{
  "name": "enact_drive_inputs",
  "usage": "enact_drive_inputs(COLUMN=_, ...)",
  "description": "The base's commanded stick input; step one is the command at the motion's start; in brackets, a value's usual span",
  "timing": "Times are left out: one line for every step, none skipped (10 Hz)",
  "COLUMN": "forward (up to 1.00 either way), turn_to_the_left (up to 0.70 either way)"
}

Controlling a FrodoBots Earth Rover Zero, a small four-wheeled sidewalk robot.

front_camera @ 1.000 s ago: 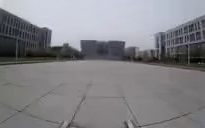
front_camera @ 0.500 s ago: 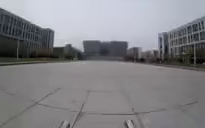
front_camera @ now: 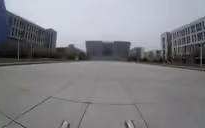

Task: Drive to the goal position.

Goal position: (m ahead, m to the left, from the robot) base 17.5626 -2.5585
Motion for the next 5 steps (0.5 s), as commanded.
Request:
enact_drive_inputs(forward=1.0, turn_to_the_left=0.0)
enact_drive_inputs(forward=1.0, turn_to_the_left=-0.4)
enact_drive_inputs(forward=1.0, turn_to_the_left=-0.4)
enact_drive_inputs(forward=1.0, turn_to_the_left=-0.4)
enact_drive_inputs(forward=1.0, turn_to_the_left=-0.4)
